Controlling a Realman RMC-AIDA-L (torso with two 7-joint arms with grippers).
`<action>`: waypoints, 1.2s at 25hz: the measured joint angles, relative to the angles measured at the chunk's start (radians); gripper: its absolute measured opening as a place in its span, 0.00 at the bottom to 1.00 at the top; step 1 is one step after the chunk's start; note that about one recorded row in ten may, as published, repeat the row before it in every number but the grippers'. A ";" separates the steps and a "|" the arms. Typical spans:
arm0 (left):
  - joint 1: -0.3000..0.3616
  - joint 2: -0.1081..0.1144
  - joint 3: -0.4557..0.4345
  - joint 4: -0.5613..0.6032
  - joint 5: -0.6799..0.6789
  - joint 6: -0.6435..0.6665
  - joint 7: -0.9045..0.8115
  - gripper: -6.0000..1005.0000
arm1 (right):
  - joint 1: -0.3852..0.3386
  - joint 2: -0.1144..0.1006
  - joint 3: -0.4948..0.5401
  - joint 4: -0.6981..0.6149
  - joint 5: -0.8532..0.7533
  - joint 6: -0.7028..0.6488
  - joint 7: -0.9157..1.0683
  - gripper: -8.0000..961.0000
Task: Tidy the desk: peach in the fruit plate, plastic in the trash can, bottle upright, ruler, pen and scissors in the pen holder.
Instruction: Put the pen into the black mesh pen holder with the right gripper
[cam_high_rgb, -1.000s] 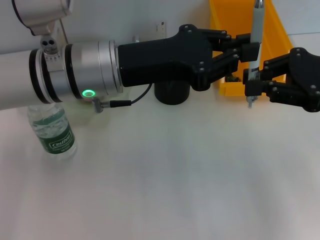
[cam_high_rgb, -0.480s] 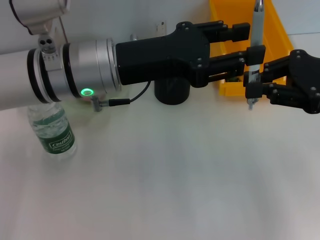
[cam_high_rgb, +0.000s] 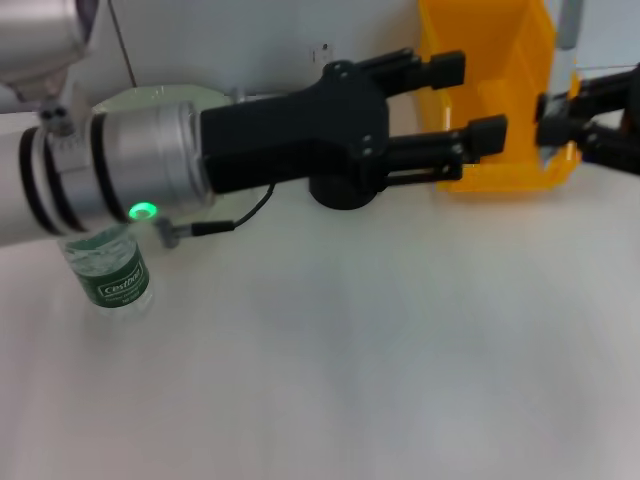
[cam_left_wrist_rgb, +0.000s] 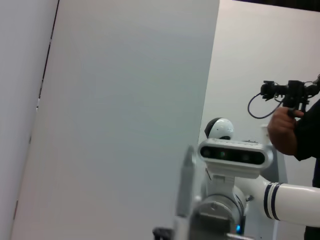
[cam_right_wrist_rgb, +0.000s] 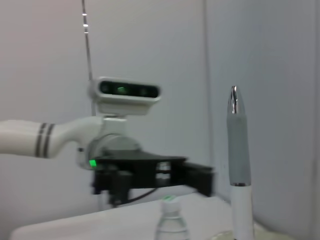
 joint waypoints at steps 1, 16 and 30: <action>0.000 0.000 0.000 0.000 0.000 0.000 0.000 0.80 | 0.000 0.000 0.000 0.000 0.000 0.000 0.000 0.19; 0.214 0.004 0.027 0.050 0.169 0.016 0.139 0.80 | -0.027 0.065 -0.060 -0.281 -0.010 0.230 -0.100 0.19; 0.269 0.005 -0.010 -0.041 0.168 -0.002 0.323 0.80 | 0.027 0.136 -0.450 -0.431 -0.267 0.720 -0.302 0.19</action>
